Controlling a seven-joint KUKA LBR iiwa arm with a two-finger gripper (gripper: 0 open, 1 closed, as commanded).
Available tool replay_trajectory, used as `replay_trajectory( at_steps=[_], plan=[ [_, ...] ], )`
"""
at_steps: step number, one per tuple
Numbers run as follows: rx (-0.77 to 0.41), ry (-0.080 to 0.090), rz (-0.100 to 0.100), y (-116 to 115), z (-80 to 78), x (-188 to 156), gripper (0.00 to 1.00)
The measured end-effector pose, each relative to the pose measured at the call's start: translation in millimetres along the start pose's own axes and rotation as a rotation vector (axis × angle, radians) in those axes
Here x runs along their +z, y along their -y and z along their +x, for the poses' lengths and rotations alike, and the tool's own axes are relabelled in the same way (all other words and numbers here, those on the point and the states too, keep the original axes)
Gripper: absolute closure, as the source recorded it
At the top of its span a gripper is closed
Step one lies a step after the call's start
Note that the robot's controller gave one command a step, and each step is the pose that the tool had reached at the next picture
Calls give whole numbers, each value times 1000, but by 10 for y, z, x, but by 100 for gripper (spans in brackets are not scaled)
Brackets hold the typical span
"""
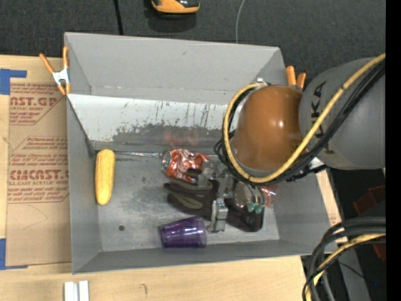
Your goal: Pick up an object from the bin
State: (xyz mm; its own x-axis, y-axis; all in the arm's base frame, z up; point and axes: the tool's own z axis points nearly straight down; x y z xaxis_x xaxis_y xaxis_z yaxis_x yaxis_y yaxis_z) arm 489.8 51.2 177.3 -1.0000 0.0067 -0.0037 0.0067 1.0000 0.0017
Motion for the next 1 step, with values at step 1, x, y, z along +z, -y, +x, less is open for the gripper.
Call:
replay_trajectory(
  at_steps=[1],
  plan=[
    [17, -7, 2, 379, 1, 238, 0]
  ],
)
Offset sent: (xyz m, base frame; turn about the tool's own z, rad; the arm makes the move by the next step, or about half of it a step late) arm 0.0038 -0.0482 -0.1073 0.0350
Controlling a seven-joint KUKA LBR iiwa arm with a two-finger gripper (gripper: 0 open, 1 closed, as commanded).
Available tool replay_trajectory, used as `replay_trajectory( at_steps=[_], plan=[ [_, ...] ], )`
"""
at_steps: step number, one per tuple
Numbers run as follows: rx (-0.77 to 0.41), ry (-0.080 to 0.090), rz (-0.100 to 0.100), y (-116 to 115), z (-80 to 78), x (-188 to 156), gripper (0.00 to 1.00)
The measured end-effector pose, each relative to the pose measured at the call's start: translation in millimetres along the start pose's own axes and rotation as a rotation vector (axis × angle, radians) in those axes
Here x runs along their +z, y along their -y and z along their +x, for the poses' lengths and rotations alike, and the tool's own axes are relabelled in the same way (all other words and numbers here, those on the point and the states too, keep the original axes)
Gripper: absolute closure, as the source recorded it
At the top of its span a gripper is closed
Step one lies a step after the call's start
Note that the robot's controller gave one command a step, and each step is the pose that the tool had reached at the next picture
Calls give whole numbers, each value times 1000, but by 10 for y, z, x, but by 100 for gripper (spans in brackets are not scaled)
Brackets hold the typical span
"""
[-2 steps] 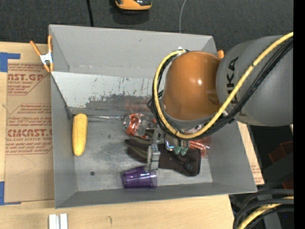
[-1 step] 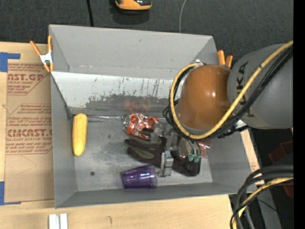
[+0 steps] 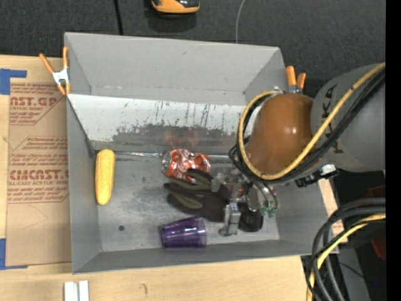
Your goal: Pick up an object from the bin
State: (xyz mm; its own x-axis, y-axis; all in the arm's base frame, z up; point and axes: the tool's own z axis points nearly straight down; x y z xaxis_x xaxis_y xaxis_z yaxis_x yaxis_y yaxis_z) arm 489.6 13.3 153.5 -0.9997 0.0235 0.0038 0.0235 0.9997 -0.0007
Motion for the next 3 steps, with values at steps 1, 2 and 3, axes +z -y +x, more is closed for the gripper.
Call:
replay_trajectory(
  at_steps=[1, 2, 3],
  plan=[
    [8, 14, -2, 42, -54, 367, 0],
    [166, 4, -2, 188, -174, 674, 100],
    [166, 4, -2, 188, -174, 674, 100]
  ],
)
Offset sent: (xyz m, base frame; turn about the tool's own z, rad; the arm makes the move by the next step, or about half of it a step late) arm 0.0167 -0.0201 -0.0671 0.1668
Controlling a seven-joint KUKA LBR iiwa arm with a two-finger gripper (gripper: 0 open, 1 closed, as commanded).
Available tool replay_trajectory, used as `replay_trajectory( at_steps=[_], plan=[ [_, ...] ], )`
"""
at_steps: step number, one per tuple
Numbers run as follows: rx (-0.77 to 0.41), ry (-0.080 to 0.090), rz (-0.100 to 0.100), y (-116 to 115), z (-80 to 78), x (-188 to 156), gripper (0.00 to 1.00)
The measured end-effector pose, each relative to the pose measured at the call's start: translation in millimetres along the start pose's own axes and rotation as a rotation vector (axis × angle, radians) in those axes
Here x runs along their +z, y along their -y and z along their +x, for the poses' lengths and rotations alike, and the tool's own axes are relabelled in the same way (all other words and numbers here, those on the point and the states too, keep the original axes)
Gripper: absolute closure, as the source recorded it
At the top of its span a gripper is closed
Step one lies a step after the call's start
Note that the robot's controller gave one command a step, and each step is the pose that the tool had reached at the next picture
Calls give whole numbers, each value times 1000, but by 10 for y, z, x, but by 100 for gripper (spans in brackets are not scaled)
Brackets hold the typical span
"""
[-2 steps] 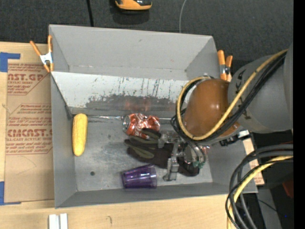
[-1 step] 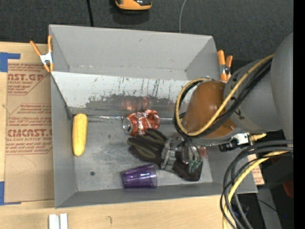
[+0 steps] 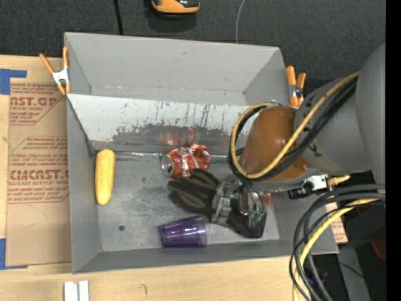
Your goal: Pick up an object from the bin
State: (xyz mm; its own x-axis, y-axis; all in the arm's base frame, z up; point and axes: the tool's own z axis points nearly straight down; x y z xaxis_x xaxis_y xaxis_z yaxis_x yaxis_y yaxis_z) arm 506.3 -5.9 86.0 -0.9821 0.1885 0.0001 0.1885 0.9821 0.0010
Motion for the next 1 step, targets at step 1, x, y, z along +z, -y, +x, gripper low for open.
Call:
replay_trajectory(
  at_steps=[1],
  plan=[
    [-30, -2, 0, 91, -247, -2002, 100]
  ],
)
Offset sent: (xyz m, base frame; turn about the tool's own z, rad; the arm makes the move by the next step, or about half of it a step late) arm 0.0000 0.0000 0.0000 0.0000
